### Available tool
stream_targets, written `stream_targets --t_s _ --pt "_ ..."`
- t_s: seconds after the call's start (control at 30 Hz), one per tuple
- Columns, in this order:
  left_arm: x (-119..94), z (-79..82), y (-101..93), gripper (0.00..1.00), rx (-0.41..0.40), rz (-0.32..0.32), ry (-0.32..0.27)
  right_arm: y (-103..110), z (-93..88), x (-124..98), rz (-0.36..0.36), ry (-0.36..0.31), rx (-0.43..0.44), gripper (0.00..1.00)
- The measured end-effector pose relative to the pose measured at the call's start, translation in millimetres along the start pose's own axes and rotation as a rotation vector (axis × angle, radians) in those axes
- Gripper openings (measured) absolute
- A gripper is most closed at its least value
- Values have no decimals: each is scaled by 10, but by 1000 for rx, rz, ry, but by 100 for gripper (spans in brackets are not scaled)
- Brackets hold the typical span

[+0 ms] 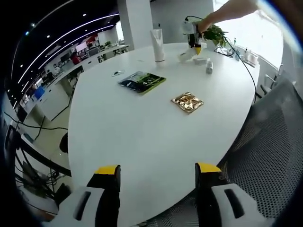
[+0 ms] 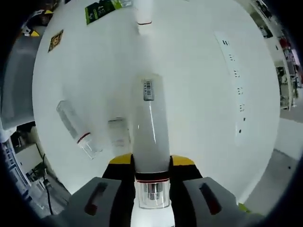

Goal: Arrange the skincare products in the storage area until every visible bottle or jar stands upright without overlapping.

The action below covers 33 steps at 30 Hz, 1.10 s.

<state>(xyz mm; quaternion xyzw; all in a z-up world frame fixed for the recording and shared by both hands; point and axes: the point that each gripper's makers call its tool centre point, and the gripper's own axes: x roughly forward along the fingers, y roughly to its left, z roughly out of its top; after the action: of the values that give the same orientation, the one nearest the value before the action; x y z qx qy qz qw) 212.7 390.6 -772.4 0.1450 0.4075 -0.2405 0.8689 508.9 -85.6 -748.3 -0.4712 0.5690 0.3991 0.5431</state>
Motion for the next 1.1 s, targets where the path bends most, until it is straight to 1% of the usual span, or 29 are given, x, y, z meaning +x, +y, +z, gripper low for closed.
stream_targets --t_s 0.1,0.13,0.23,0.37,0.4,0.47,0.57,0.7,0.77,0.83,0.87,0.9,0.93,0.97,1.1 --pt "-6 16 2 65 4 2 -9 27 24 -76 -35 22 -29 23" --pt "-7 20 0 65 6 2 -11 34 45 -113 -51 30 -63 23" --pt "-15 37 5 65 5 5 -20 77 88 -174 -73 54 -128 23" --pt "-25 61 20 66 -1 12 -35 201 184 -241 -80 42 -125 23" --pt "-25 65 19 66 1 12 -37 222 209 -258 -87 39 -148 23" --pt "-25 65 18 65 5 12 -36 280 257 -310 -106 55 -200 23" --pt "-27 75 16 65 11 11 -41 418 359 -402 -113 43 -223 23" --pt "-38 105 22 65 16 14 -58 590 503 -470 -129 34 -291 23" --pt "-42 109 22 65 22 16 -59 660 560 -500 -144 44 -336 23" --pt "-45 122 20 65 23 15 -64 783 622 -537 -150 52 -375 23" --pt "-46 123 18 65 22 15 -64 848 654 -564 -154 62 -415 23" --pt "-44 121 21 65 24 16 -63 867 664 -573 -157 65 -427 23" --pt "-42 119 24 65 25 17 -62 931 680 -586 -160 71 -436 23" --pt "-41 117 26 65 26 18 -61 951 697 -589 -162 72 -453 23" --pt "-38 115 32 65 29 22 -58 1141 749 -666 -178 92 -521 23"
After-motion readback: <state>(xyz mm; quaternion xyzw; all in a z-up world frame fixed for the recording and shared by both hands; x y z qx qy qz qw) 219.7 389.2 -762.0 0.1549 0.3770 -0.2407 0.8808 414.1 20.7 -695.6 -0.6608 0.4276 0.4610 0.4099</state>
